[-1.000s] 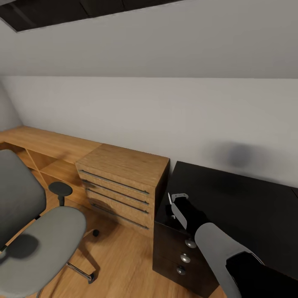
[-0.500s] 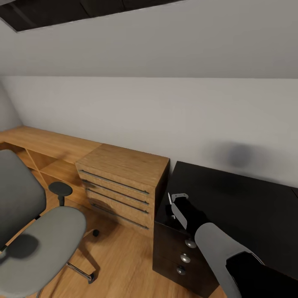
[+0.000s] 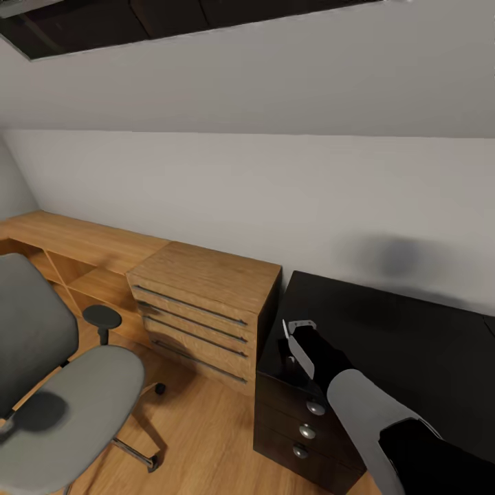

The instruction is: In the bedroom, organize the workspace by keeping the computer under the desk, ensuring the monitor is on the desk, placing the keyboard on the desk next to the monitor, placing the mouse on the desk next to the keyboard, moving the folder from the swivel chair onto the desk next to the mouse, stacking the notebook on top of the folder with the pen on top of the notebook, and positioning the swivel chair next to the desk.

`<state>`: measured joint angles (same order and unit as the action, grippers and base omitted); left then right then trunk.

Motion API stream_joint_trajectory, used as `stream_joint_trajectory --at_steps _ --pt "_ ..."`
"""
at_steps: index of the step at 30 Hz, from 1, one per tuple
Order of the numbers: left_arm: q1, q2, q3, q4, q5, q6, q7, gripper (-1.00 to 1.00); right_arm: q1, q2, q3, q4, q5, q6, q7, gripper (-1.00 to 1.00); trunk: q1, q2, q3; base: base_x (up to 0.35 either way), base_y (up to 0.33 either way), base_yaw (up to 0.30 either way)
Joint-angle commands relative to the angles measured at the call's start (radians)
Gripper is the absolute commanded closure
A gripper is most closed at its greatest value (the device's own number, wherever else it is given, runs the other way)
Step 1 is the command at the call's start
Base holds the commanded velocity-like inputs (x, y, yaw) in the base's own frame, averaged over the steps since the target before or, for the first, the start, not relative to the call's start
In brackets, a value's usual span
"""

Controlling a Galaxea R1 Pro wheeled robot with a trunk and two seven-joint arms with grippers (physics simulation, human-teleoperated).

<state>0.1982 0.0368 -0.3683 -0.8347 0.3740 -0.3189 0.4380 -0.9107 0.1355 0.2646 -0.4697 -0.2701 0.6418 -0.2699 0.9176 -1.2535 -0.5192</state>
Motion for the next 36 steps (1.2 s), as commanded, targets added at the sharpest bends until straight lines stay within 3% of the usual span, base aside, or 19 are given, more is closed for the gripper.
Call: stream_joint_trajectory --at_steps 1,2,3,4,5,6,7,8,10,11,14,16,20,23,24,29,30,31,36 --pt "0.000 0.002 -0.006 -0.001 0.010 -0.003 0.006 -1.00 0.000 -0.007 0.006 -0.040 -0.013 0.007 -0.011 1.00 -0.004 0.007 0.002 0.000 0.000 0.000" --pt "0.000 0.002 -0.006 -0.001 0.011 -0.003 0.005 -1.00 0.000 -0.013 0.004 -0.060 -0.013 0.012 -0.012 1.00 -0.008 0.014 0.006 0.000 0.000 0.000" --pt "0.000 0.002 -0.006 -0.001 0.012 -0.001 0.005 -1.00 0.003 -0.041 -0.009 -0.127 -0.016 0.040 -0.015 1.00 -0.012 0.021 0.009 0.000 0.000 0.000" --pt "0.000 0.002 -0.006 -0.001 0.012 -0.001 0.004 -1.00 0.005 -0.051 -0.016 -0.154 -0.019 0.052 -0.015 1.00 -0.015 0.028 0.012 0.000 0.000 0.000" --pt "0.000 0.002 -0.006 -0.001 0.013 0.000 0.005 -1.00 0.020 -0.078 -0.047 -0.255 -0.036 0.096 -0.016 1.00 -0.019 0.035 0.015 0.000 0.000 0.000" --pt "0.000 0.002 -0.006 -0.001 0.014 0.002 0.005 -1.00 0.086 -0.112 -0.096 -0.441 -0.068 0.163 -0.017 1.00 -0.023 0.042 0.018 0.000 0.000 0.000" --pt "0.000 0.002 -0.006 -0.001 0.014 0.002 0.005 -1.00 0.110 -0.122 -0.109 -0.496 -0.074 0.176 -0.017 1.00 -0.027 0.049 0.021 0.000 0.000 0.000" --pt "0.000 0.002 -0.006 0.005 0.015 0.003 0.005 -1.00 0.164 -0.142 -0.141 -0.614 -0.083 0.197 -0.017 1.00 -0.031 0.056 0.024 0.000 0.000 0.000" --pt "-0.001 0.002 -0.005 0.035 0.016 0.004 0.005 -1.00 0.264 -0.165 -0.224 -0.837 -0.094 0.228 -0.018 1.00 -0.038 0.070 0.031 0.000 0.000 0.000" --pt "-0.002 0.002 -0.005 0.046 0.017 0.004 0.005 -1.00 0.284 -0.167 -0.250 -0.884 -0.096 0.238 -0.018 1.00 -0.042 0.077 0.034 0.000 0.000 0.000" --pt "-0.039 0.002 -0.004 0.107 0.020 0.002 0.005 -1.00 0.358 -0.178 -0.415 -1.046 -0.135 0.301 -0.016 1.00 -0.054 0.098 0.043 0.000 0.000 0.000" --pt "-0.059 0.002 -0.003 0.136 0.021 0.001 0.005 -1.00 0.375 -0.182 -0.478 -1.079 -0.179 0.315 -0.013 1.00 -0.061 0.112 0.049 0.000 0.000 0.000" --pt "-0.073 0.002 -0.003 0.158 0.021 -0.004 0.005 -1.00 0.386 -0.184 -0.526 -1.101 -0.221 0.297 -0.016 1.00 -0.069 0.126 0.056 0.000 0.000 0.000" --pt "-0.074 0.000 -0.003 0.175 0.020 -0.007 0.005 -1.00 0.387 -0.186 -0.546 -1.102 -0.222 0.288 -0.016 1.00 -0.069 0.126 0.056 0.000 0.000 0.000" --pt "-0.074 0.000 -0.003 0.194 0.019 -0.009 0.004 -1.00 0.388 -0.186 -0.632 -1.099 -0.223 0.277 -0.015 1.00 -0.069 0.126 0.056 -0.239 0.036 -0.149" --pt "-0.074 0.000 -0.003 0.207 0.019 -0.008 0.004 -1.00 0.388 -0.183 -0.652 -1.095 -0.222 0.278 -0.018 1.00 -0.069 0.126 0.059 -0.314 0.069 -0.239" --pt "-0.074 0.000 -0.003 0.208 0.019 -0.008 0.004 -1.00 0.388 -0.176 -0.652 -1.095 -0.224 0.278 -0.017 1.00 -0.069 0.126 0.059 -0.329 0.061 -0.095" --pt "-0.074 -0.002 -0.003 0.209 0.018 -0.008 0.004 -1.00 0.388 -0.151 -0.654 -1.094 -0.225 0.275 -0.015 1.00 -0.069 0.126 0.059 -0.330 0.016 -0.025" --pt "-0.074 -0.004 -0.003 0.210 0.017 -0.008 0.004 -1.00 0.388 -0.135 -0.655 -1.094 -0.226 0.273 -0.015 1.00 -0.069 0.126 0.059 -0.330 0.043 -0.012"
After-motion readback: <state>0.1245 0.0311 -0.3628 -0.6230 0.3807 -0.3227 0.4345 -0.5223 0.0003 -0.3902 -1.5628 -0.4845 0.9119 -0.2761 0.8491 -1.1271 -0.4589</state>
